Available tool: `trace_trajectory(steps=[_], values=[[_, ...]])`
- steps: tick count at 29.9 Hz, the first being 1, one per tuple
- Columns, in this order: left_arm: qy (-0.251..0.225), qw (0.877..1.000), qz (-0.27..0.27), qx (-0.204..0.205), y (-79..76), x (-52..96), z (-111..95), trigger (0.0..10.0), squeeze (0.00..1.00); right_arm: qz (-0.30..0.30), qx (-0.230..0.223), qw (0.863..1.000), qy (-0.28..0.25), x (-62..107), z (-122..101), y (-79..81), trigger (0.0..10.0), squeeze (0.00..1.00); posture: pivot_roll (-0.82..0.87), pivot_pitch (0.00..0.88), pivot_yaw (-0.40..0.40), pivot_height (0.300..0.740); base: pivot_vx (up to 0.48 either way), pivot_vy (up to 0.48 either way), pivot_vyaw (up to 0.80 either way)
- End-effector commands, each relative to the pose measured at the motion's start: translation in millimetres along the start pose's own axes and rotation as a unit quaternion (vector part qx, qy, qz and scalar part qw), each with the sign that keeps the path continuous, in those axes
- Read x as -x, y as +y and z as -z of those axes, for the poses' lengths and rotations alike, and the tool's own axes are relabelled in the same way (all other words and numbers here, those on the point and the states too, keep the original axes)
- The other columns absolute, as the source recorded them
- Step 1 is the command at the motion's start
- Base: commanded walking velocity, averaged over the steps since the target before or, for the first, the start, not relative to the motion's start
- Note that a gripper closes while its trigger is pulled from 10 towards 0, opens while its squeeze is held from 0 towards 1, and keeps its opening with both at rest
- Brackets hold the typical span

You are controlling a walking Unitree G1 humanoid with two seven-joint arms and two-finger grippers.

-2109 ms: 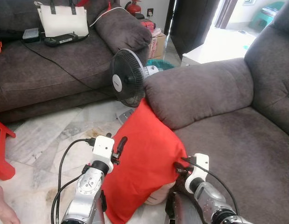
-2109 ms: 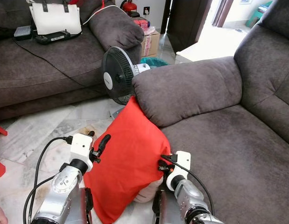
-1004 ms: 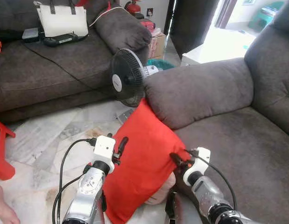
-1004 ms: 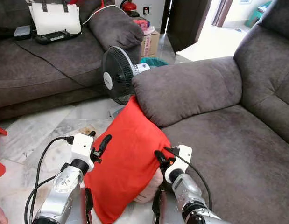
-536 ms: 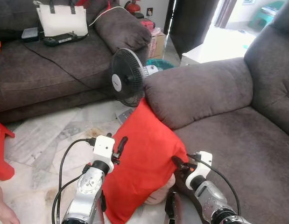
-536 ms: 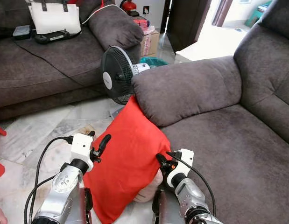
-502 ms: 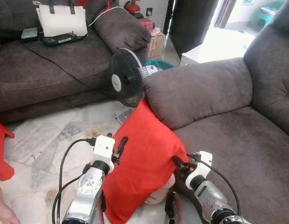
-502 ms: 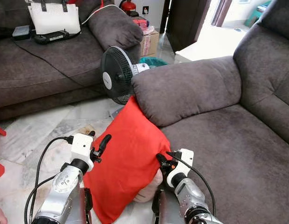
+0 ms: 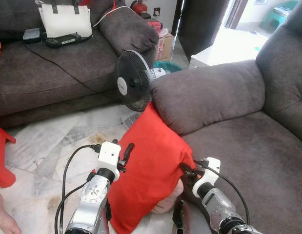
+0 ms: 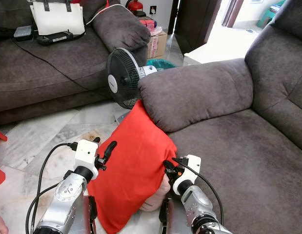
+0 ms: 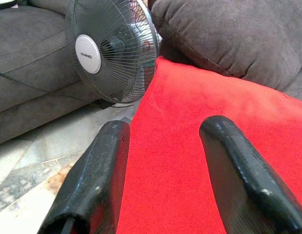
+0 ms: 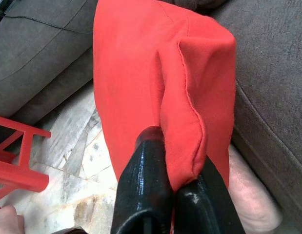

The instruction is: Move the pillow to the sofa from floor

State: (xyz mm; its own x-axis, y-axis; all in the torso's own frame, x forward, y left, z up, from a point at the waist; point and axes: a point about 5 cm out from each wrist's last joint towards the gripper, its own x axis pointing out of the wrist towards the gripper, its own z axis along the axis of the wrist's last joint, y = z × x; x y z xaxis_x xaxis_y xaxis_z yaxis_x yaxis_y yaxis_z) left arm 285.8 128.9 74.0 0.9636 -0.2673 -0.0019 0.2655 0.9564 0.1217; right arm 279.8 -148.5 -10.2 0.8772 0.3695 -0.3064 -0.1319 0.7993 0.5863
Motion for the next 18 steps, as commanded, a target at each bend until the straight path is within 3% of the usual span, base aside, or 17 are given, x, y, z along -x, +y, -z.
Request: trace_trajectory(steps=[1, 18], values=[[0.005, 1.000, 0.006, 0.001, -3.4, -0.9, 1.9, 10.0, 0.00, -0.005, 0.011, 1.000, -0.006, -1.6, -5.8, 0.6, 0.0, 0.00, 0.12, 0.069, -0.135, 0.567, 0.000, 0.000, 0.00], [0.003, 1.000, 0.003, -0.001, 0.4, -1.5, 1.1, 10.0, 0.00, -0.006, 0.052, 0.998, -0.020, -3.8, -11.3, 3.7, 0.0, 0.00, 0.11, 0.062, -0.114, 0.567, 0.000, 0.000, 0.00]])
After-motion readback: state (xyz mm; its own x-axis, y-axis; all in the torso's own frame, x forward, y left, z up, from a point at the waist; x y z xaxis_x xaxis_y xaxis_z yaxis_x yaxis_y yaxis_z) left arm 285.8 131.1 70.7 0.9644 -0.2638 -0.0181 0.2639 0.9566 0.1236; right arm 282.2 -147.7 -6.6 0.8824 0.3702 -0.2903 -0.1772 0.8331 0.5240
